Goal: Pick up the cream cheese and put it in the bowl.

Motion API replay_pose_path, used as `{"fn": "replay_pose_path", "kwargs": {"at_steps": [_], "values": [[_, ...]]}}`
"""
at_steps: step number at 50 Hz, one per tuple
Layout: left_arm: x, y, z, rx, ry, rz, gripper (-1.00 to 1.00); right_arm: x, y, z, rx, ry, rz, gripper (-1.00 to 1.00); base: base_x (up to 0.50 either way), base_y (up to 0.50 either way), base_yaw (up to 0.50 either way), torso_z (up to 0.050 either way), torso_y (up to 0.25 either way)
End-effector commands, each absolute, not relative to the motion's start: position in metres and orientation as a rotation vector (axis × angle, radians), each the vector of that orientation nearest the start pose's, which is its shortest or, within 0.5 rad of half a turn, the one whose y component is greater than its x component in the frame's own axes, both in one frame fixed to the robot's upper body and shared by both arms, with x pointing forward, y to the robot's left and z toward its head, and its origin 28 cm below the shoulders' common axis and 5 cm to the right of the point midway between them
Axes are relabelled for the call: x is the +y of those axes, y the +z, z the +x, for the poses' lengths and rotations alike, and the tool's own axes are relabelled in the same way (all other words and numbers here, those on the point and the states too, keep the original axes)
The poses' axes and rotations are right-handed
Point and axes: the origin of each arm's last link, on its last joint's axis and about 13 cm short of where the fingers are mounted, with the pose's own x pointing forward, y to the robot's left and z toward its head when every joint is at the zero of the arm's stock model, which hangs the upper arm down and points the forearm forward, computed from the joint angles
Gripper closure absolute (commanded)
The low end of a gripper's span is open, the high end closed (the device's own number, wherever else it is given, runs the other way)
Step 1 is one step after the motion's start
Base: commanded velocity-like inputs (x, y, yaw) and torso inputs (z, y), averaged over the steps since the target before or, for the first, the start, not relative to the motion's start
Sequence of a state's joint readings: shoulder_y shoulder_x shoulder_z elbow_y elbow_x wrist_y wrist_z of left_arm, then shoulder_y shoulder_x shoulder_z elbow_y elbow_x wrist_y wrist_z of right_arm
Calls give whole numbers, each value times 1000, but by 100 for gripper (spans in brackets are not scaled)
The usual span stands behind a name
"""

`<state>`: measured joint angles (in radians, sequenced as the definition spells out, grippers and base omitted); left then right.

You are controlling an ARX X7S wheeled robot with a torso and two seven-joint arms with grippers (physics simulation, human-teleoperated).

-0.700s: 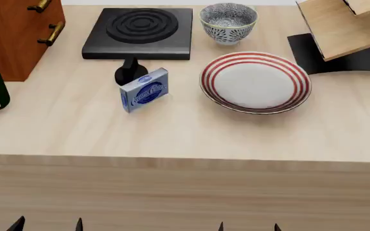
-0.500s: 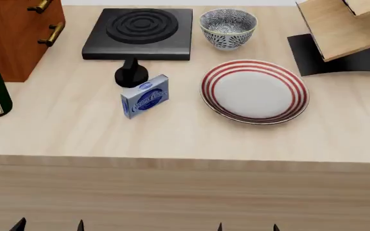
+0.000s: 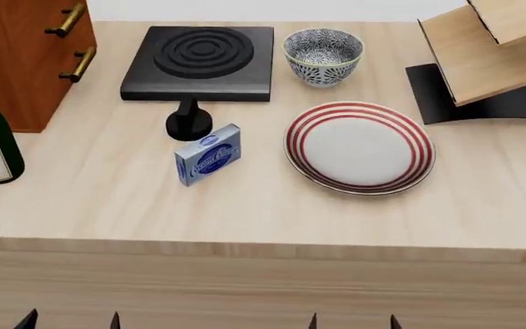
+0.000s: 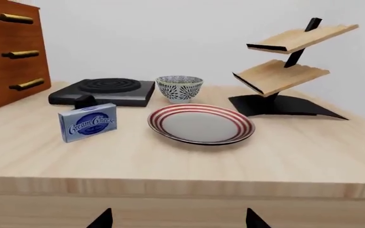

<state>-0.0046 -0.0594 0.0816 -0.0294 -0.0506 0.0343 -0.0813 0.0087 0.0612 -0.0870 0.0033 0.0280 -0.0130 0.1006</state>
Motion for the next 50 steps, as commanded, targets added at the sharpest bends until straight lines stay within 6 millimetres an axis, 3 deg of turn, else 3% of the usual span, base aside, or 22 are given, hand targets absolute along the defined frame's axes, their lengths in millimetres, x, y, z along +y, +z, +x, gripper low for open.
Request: {"fn": "replay_pose_path", "kwargs": {"at_steps": [1,11,24,50], "values": [[203,9,211,-5,4,8,-100,-94,16,212,-22,-26,-39,-100,0,0,0,50,0],[204,9,209,-10,10,13,-100,-94,16,213,-23,-30,-38,-100,0,0,0,49,0],[205,10,208,-14,8,5,-100,-93,16,213,-15,-26,-43,-100,0,0,0,0,0],[204,9,208,-16,12,11,-100,-95,15,213,-8,-39,-31,-100,217,-4,0,0,0]]}}
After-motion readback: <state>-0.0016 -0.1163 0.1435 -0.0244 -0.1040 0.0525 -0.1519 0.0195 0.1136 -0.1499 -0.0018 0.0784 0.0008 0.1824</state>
